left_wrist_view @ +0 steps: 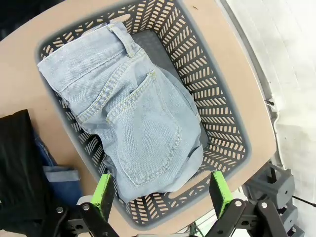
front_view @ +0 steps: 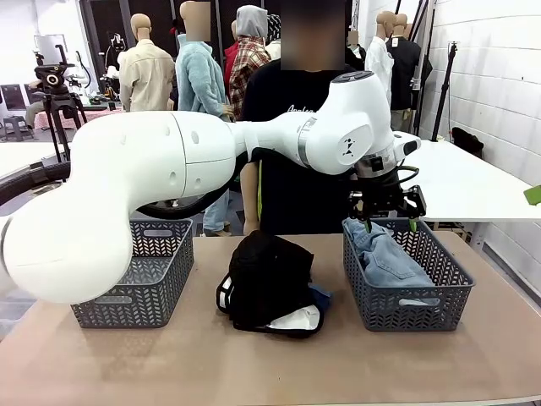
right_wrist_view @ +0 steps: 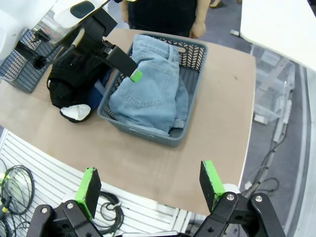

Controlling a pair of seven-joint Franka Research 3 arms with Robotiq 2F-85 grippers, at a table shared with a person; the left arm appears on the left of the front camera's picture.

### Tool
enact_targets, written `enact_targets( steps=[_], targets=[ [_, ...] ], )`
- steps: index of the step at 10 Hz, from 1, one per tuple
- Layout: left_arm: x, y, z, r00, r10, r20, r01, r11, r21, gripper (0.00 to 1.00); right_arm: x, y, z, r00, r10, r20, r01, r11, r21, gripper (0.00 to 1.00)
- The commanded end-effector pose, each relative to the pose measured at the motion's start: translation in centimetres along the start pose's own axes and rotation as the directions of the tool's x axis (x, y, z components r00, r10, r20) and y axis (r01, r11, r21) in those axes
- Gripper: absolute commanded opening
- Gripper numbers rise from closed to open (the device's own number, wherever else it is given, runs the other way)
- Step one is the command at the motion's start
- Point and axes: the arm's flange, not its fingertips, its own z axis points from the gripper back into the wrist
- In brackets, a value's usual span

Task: Sort the tops and bottoms.
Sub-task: Lift clothes from the center of the table with your right hand.

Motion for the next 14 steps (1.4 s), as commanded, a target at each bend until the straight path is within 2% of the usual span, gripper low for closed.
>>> enact_targets(
  steps=[1,2,3,4,5,6,7,8,9,10,11,12,13,14],
  targets=[
    [0.0,0.0,0.2,1.000,-0.001,0.011,0.001,1.000,-0.005,1.00,0.0,0.1,-0.1,1.000,0.003,-0.001,-0.003,1.000,0.006,1.00],
    [0.0,0.0,0.0,1.000,0.000,0.000,0.000,1.000,0.000,1.00,0.0,0.1,-0.1,1.000,0.003,-0.001,-0.003,1.000,0.006,1.00],
    [-0.4,1.7,2.0,0.992,-0.122,-0.012,0.123,0.987,0.106,1.00,0.0,0.1,-0.1,1.000,0.003,-0.001,-0.003,1.000,0.006,1.00],
    [-1.1,3.3,4.1,0.982,-0.177,-0.068,0.185,0.972,0.142,1.00,0.0,0.1,-0.1,1.000,0.003,-0.001,-0.003,1.000,0.006,1.00],
    [-1.8,5.1,6.4,0.976,-0.186,-0.110,0.205,0.958,0.202,1.00,0.0,0.1,-0.1,1.000,0.003,-0.001,-0.003,1.000,0.006,1.00],
    [-2.8,6.9,8.8,0.977,-0.179,-0.114,0.202,0.949,0.242,1.00,0.0,0.1,-0.1,1.000,0.003,-0.001,-0.003,1.000,0.006,1.00],
    [-4.4,8.8,11.4,0.978,-0.179,-0.105,0.197,0.960,0.201,1.00,0.0,0.1,-0.1,1.000,0.003,-0.001,-0.003,1.000,0.006,1.00],
    [-6.0,10.9,13.4,0.990,-0.138,-0.026,0.140,0.979,0.149,1.00,0.0,0.1,-0.1,1.000,0.003,-0.001,-0.003,1.000,0.006,1.00],
    [-7.8,12.6,15.4,0.993,-0.118,0.017,0.115,0.986,0.118,1.00,0.0,0.1,-0.1,1.000,0.003,-0.001,-0.003,1.000,0.006,1.00],
    [-10.1,14.8,18.0,0.993,-0.099,0.069,0.092,0.991,0.094,1.00,0.0,0.1,-0.1,1.000,0.003,-0.001,-0.003,1.000,0.006,1.00],
    [-10.8,15.7,19.6,0.991,-0.084,0.100,0.072,0.991,0.115,1.00,0.0,0.1,-0.1,1.000,0.003,-0.001,-0.003,1.000,0.006,1.00],
    [-10.6,15.6,20.8,0.987,-0.008,0.163,-0.022,0.983,0.183,1.00,0.0,0.1,-0.1,1.000,0.003,-0.001,-0.003,1.000,0.006,1.00],
    [-5.3,13.4,19.0,0.996,-0.058,0.062,0.049,0.989,0.136,1.00,0.0,0.1,-0.1,1.000,0.003,-0.001,-0.003,1.000,0.006,1.00],
    [-5.3,13.4,19.0,0.996,-0.058,0.062,0.049,0.989,0.136,1.00,0.0,0.1,-0.1,1.000,0.003,-0.001,-0.003,1.000,0.006,1.00]
  ],
)
